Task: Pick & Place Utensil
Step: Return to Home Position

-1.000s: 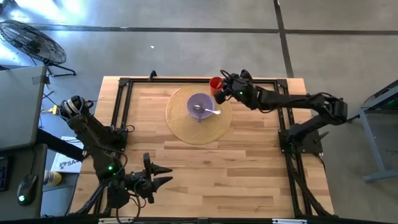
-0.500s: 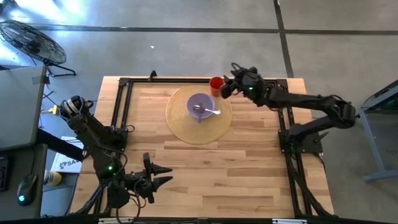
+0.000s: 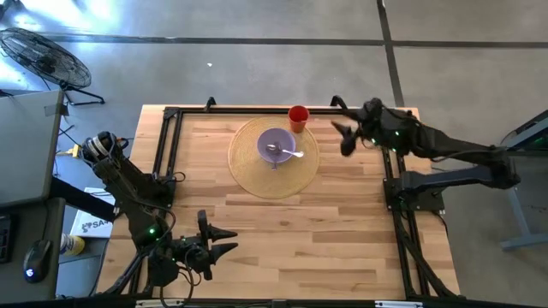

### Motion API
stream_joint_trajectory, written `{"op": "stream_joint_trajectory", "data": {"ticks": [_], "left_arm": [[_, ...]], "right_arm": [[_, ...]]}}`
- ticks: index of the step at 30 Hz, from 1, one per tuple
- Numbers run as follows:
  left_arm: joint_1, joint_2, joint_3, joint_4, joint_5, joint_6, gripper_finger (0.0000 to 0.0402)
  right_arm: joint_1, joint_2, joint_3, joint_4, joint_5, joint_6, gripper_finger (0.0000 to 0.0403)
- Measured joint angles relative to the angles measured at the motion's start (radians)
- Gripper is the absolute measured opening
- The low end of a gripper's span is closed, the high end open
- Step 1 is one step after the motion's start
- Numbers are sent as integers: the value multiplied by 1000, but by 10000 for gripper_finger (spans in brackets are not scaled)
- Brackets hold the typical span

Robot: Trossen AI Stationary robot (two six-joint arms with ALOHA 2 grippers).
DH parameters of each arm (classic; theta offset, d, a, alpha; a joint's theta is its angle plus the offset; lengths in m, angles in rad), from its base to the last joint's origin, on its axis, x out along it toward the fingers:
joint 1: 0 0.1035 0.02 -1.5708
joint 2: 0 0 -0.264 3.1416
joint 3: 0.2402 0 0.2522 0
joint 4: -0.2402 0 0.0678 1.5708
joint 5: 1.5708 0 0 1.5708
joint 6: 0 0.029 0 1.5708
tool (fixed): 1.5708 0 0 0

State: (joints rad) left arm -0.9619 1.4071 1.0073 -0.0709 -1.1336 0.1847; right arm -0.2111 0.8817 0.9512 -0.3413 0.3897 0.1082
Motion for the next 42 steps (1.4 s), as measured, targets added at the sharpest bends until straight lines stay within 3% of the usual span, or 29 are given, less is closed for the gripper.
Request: {"op": "stream_joint_trajectory", "data": {"ticks": [5,11,14,17,20,24,27,34,37,42], "left_arm": [[0,0,0,8,-1,39,138],[0,-4,23,54,-29,80,138],[0,-5,50,57,-31,80,138],[0,-5,60,67,-22,72,138],[23,-11,60,70,79,40,138],[123,-36,54,73,415,10,138],[229,-37,40,70,559,-23,138],[424,-38,-6,70,621,-134,138],[461,-54,-26,73,682,-145,138],[466,-133,-94,80,660,-144,138]], "right_arm": [[134,-47,0,-133,5,32,208],[325,-48,-3,-172,129,49,208],[412,-53,-65,-109,177,49,208],[481,-67,-172,5,161,54,208],[547,-78,-312,171,113,62,208],[618,-100,-473,371,87,49,208],[650,-135,-546,415,90,59,208],[673,-257,-571,397,82,44,208],[673,-302,-570,392,53,21,208],[672,-330,-572,368,-17,24,208]]}}
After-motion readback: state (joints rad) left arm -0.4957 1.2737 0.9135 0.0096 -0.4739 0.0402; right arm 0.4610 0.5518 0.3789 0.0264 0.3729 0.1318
